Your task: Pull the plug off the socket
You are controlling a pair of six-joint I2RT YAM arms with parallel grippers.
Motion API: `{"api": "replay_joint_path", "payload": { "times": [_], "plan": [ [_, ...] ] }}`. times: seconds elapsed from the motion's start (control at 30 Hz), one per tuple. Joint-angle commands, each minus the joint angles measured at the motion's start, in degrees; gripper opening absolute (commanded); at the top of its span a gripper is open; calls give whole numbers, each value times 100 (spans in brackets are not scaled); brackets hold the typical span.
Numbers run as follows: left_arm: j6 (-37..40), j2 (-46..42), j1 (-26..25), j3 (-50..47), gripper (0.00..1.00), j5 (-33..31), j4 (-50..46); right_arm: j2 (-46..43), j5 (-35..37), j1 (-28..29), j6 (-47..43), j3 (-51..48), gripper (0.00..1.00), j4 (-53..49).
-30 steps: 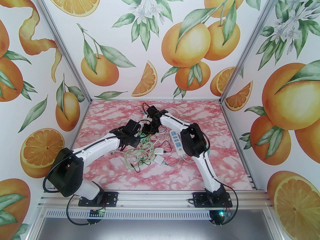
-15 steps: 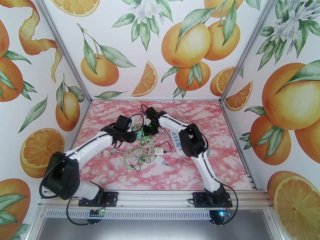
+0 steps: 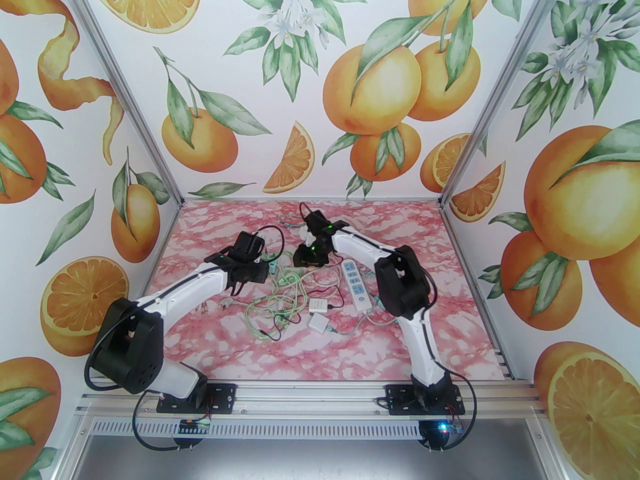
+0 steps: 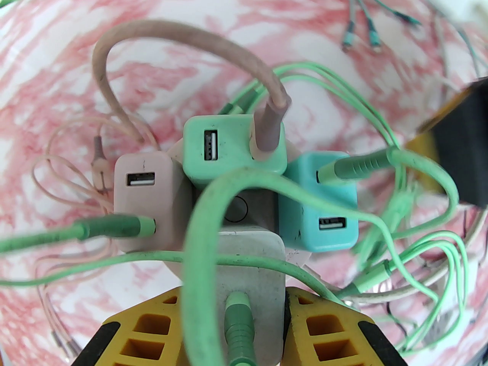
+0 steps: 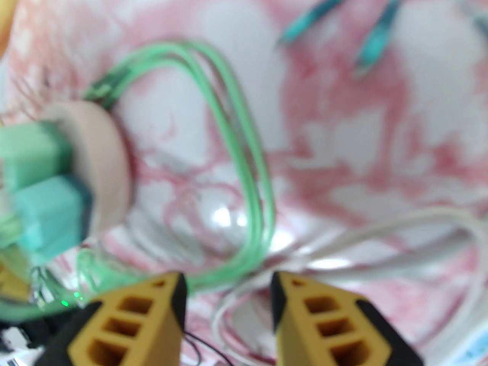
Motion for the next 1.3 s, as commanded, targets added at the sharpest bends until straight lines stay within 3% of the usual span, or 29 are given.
{"api": "replay_joint_path", "payload": {
  "times": [0.0,0.27,0.43,0.53,0.67,0.8,0.93,1.27],
  "plan": [
    [-266,163,96,244,0,-337,537,-492,6,165,300,-205,44,403],
    [-169,380,162,436,0,-178,734,-213,-228,593,461,-236,52,576],
    [-46,232,260,363,0,-459,458,413,226,691,345,365,58,91],
    [-94,44,540,242,0,-659,183,507,443,700,238,319,64,10],
    [-150,-261,986,147,0,-888,-87,494,669,708,45,107,65,-99],
    [-65,-290,1214,151,0,-560,23,316,928,710,-162,-301,69,-147],
    [-211,-134,1101,157,0,-166,194,-36,1130,548,-142,-974,67,-75],
    [-390,301,-30,514,0,-63,306,-967,2071,-262,-34,-2157,53,-157]
  ]
}}
